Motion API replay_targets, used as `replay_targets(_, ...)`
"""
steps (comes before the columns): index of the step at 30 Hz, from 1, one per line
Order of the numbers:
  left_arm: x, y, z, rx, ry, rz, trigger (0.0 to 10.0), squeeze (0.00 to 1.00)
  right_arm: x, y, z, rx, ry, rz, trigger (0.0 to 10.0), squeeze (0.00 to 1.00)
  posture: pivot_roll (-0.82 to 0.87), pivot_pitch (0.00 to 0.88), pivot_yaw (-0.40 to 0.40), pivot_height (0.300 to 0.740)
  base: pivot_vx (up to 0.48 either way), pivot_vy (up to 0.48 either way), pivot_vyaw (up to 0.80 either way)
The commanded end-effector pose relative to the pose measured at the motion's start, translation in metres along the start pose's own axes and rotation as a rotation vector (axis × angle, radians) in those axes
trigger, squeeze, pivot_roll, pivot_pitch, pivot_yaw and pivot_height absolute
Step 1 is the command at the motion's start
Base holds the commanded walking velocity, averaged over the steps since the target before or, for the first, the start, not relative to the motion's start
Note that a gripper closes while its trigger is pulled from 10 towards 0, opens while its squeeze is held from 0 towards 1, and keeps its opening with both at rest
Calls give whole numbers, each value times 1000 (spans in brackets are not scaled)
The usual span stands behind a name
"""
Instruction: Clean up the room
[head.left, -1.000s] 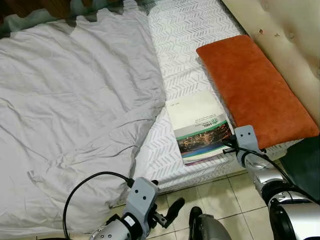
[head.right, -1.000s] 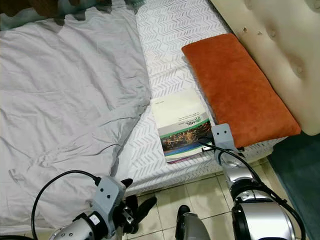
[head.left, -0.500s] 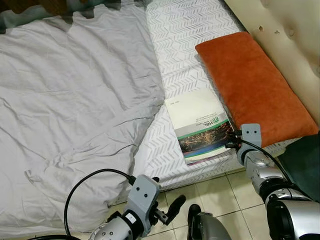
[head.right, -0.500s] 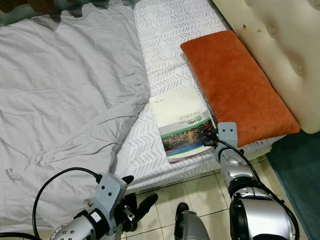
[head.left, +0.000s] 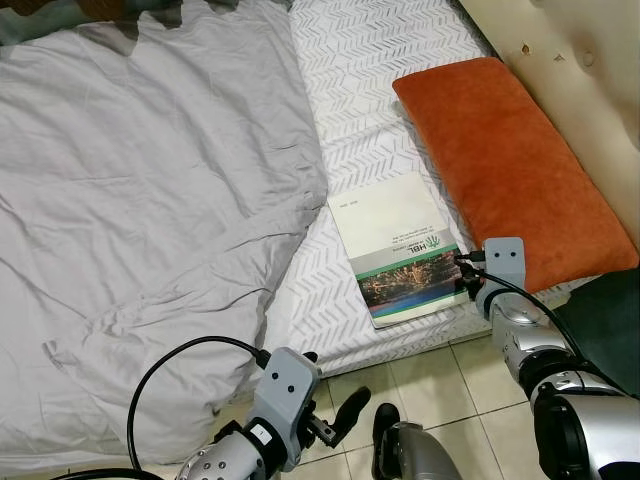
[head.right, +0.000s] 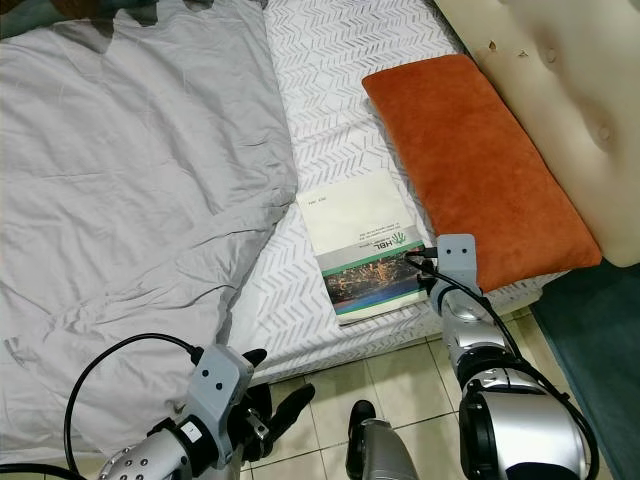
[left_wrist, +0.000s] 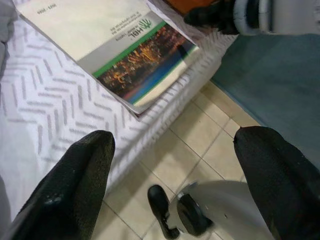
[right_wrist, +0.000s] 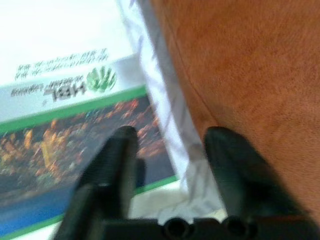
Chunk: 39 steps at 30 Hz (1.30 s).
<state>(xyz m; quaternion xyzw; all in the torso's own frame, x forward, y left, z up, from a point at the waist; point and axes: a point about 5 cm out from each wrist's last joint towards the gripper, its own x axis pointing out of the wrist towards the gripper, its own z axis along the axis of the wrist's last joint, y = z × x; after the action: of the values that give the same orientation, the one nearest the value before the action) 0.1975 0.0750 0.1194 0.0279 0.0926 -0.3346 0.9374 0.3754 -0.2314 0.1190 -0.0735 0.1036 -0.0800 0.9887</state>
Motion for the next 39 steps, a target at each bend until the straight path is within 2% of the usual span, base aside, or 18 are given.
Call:
replay_targets(1, 0, 6, -13, -7, 34, 42, 10000, 0, -2, 2, 1, 15, -60, -14, 10000, 1000, 149, 402, -15, 740, 0, 0, 0)
replay_targets(2, -1, 13, -15, -8, 38, 73, 10000, 0, -5, 6, -3, 40, -80, -10, 10000, 1000, 137, 351, -26, 740, 0, 0, 0)
replay_targets(3, -1, 13, -15, -8, 38, 73, 10000, 0, -5, 6, -3, 40, -80, -10, 10000, 1000, 137, 351, -26, 740, 0, 0, 0)
replay_targets(4, 0, 22, -20, -8, 46, 108, 10000, 0, -8, 9, -9, 58, -89, -8, 10000, 1000, 124, 293, -37, 740, 0, 0, 0)
replay_targets(5, -3, 31, -19, -5, 41, 150, 10000, 0, -12, 13, -14, 73, -120, -4, 10000, 1000, 124, 293, -37, 740, 0, 0, 0)
replay_targets(6, -4, 43, -21, 9, 40, 205, 10000, 0, -19, 16, -23, 101, -143, -2, 10000, 1000, 107, 221, -46, 740, 0, 0, 0)
replay_targets(7, -4, 43, -21, 9, 40, 205, 10000, 0, -19, 16, -23, 101, -143, -2, 10000, 1000, 107, 221, -46, 740, 0, 0, 0)
replay_targets(10, -7, 80, -22, 29, 27, 379, 10000, 0, -54, 14, -38, 160, -239, -50, 10000, 1000, 93, 114, -67, 740, 0, 0, 0)
replay_targets(12, -1, 94, -23, 30, 13, 431, 10000, 0, -72, 8, -43, 175, -255, -103, 10000, 1000, 69, 48, -69, 740, 0, 0, 0)
replay_targets(15, 6, 102, -21, 23, -2, 463, 10000, 0, -86, 4, -50, 168, -247, -137, 10000, 1000, 56, 25, -67, 740, 0, 0, 0)
replay_targets(19, 21, 108, -21, 51, -19, 475, 10000, 0, -111, -5, -77, 107, -159, -140, 10000, 1000, 27, 0, -48, 740, 0, 0, 0)
replay_targets(20, 23, 108, -22, 53, -18, 475, 10000, 0, -115, -5, -85, 103, -122, -129, 10000, 506, 21, 0, -40, 740, 0, 0, 0)
replay_targets(21, 23, 108, -22, 53, -18, 475, 10000, 0, -115, -5, -85, 103, -122, -129, 10000, 506, 21, 0, -40, 740, 0, 0, 0)
replay_targets(22, 27, 109, -26, 35, -11, 485, 10000, 0, -119, -5, -93, 107, -86, -129, 10000, 0, -3, 0, -15, 740, 0, 0, 0)
replay_targets(25, 32, 108, -29, -1, -12, 484, 10000, 0, -117, -1, -94, 106, -74, -112, 10000, 0, -7, 0, -11, 740, 0, 0, 0)
replay_targets(26, 38, 105, -26, -4, -29, 477, 10000, 0, -113, 1, -93, 154, -65, -103, 10000, 0, -8, 0, -10, 740, 0, 0, 0)
replay_targets(32, 47, 108, -21, 25, -52, 490, 10000, 0, -101, 11, -82, 157, -80, 16, 10000, 0, -8, 0, -18, 740, 0, 0, 645)
replay_targets(39, 44, 109, -26, 28, -51, 497, 10000, 0, -98, 16, -85, 173, -51, 59, 10000, 0, 3, 0, -26, 740, 0, 0, 581)
